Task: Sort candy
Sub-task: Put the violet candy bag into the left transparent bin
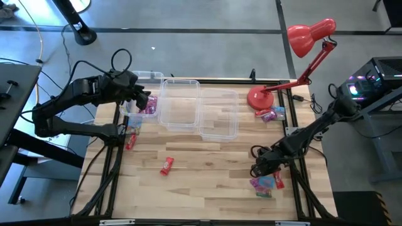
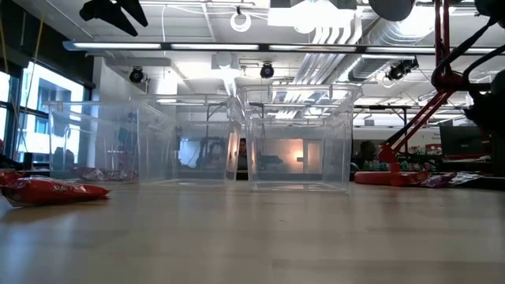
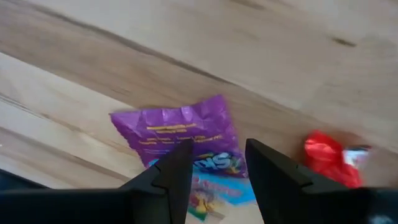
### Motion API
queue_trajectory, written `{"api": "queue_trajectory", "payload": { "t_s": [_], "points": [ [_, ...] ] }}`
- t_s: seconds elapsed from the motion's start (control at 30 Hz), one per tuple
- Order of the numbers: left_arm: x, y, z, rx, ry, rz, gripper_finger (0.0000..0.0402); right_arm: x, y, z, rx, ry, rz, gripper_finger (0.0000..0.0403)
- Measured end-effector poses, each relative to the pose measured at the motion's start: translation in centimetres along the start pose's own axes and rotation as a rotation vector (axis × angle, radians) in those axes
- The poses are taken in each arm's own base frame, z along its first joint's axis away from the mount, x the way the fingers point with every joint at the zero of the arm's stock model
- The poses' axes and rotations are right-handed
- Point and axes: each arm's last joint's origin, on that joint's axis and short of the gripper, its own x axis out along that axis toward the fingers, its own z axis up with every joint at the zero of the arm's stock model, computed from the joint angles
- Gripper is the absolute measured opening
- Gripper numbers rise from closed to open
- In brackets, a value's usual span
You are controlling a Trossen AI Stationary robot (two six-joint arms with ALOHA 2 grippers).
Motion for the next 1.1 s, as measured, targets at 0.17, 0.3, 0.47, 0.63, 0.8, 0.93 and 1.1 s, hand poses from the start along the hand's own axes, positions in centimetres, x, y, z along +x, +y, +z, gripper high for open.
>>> {"api": "queue_trajectory", "payload": {
  "t_s": [0.17,0.3,0.47,0.63,0.8,0.93,1.1],
  "points": [
    [0.0,0.0,0.0,0.000,0.000,0.000,0.0196,1.5,1.1,0.2,-0.005,0.006,0.036,0.0144],
    [0.0,0.0,0.0,0.000,0.000,0.001,0.0196,2.6,1.4,0.1,-0.002,0.036,0.010,0.0144],
    [0.0,0.0,0.0,0.000,-0.001,0.001,0.0196,3.4,1.2,0.1,-0.004,0.036,-0.035,0.0144],
    [0.0,0.0,0.0,0.011,-0.006,0.012,0.0196,3.7,1.0,0.1,-0.062,0.027,-0.075,0.0091],
    [0.0,0.2,0.1,0.048,-0.025,0.053,0.0196,3.5,0.8,0.1,-0.093,-0.001,-0.083,0.0017],
    [-0.3,0.3,0.1,0.056,-0.043,0.064,0.0196,2.6,1.1,0.1,-0.110,-0.091,-0.074,0.0007],
    [-1.7,0.7,0.5,0.028,-0.158,0.014,0.0196,-0.4,2.1,-0.4,-0.149,-0.274,-0.092,0.0003]
  ]
}}
